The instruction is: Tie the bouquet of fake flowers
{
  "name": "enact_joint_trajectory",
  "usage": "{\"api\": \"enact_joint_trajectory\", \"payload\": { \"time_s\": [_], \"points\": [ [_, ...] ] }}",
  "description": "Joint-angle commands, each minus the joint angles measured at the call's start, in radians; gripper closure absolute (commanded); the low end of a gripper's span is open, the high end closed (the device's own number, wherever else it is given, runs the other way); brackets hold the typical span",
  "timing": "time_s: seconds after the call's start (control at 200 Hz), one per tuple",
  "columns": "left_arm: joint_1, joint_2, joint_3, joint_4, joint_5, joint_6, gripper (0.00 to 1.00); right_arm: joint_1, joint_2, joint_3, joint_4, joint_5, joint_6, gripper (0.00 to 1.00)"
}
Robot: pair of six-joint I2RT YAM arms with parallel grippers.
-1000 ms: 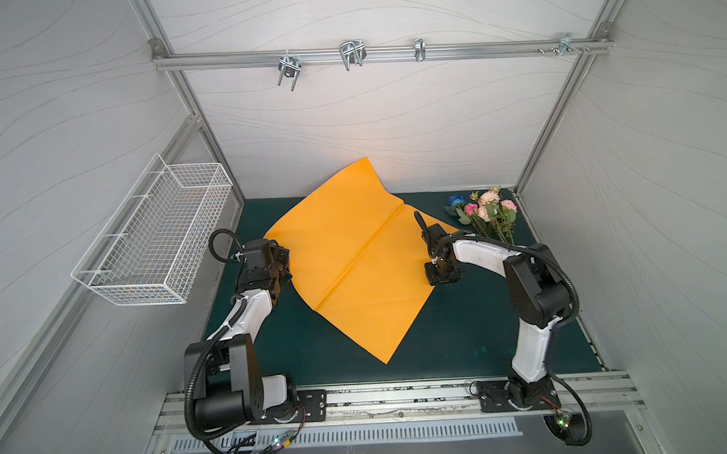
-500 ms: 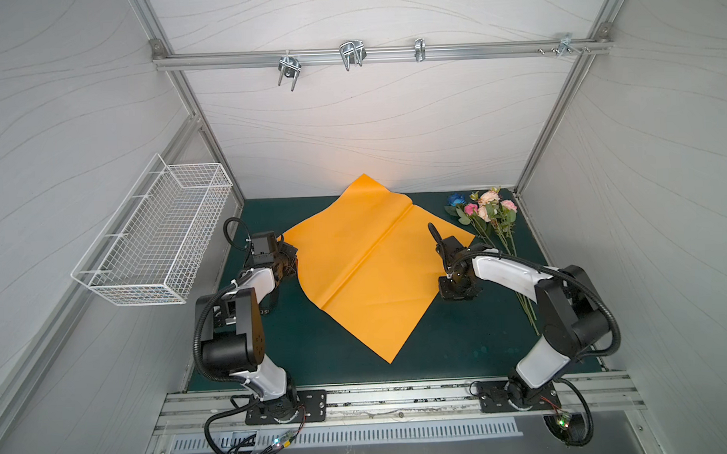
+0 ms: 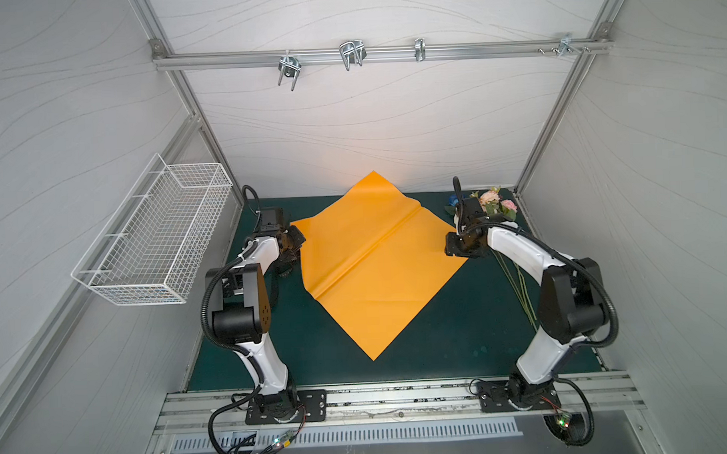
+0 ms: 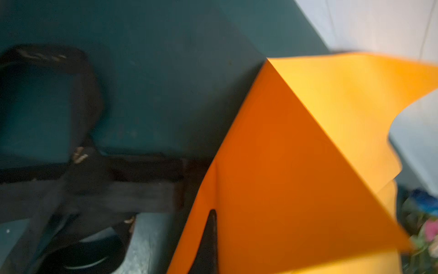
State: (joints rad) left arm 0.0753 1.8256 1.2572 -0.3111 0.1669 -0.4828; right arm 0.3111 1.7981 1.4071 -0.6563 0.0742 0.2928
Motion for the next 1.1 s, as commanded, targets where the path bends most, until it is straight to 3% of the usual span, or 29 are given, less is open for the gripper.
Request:
{"api": "enact_joint_trajectory", "payload": {
  "time_s": [0.0,0.165,0.275,0.53,0.65,0.92,1.095],
  "points": [
    [-0.057,-0.003,0.023,-0.162,0.004,0.15,1.0,-0.011,0.174,0.165,0.025,0.032,-0.124,0.43],
    [-0.063,-0.117,-0.121,-0.134,0.086,0.147,1.0,-0.03,0.368,0.395,-0.045,0.0,-0.2,0.42],
    [-0.063,-0.167,-0.147,-0.18,0.117,0.176,1.0,-0.032,0.427,0.42,-0.093,-0.005,-0.201,0.42],
    [-0.062,-0.309,-0.213,-0.274,0.18,0.211,1.0,-0.013,0.31,0.14,-0.052,-0.01,-0.133,0.43],
    [-0.048,-0.363,-0.261,-0.252,0.118,0.198,1.0,0.007,0.25,0.016,-0.039,-0.007,-0.104,0.43],
    [0.015,-0.25,-0.208,-0.177,0.101,0.157,1.0,0.09,0.131,-0.237,-0.049,0.022,0.002,0.44],
    [0.019,-0.148,-0.139,-0.153,0.081,0.134,1.0,0.102,0.042,-0.351,-0.066,-0.042,0.063,0.45]
  ]
}}
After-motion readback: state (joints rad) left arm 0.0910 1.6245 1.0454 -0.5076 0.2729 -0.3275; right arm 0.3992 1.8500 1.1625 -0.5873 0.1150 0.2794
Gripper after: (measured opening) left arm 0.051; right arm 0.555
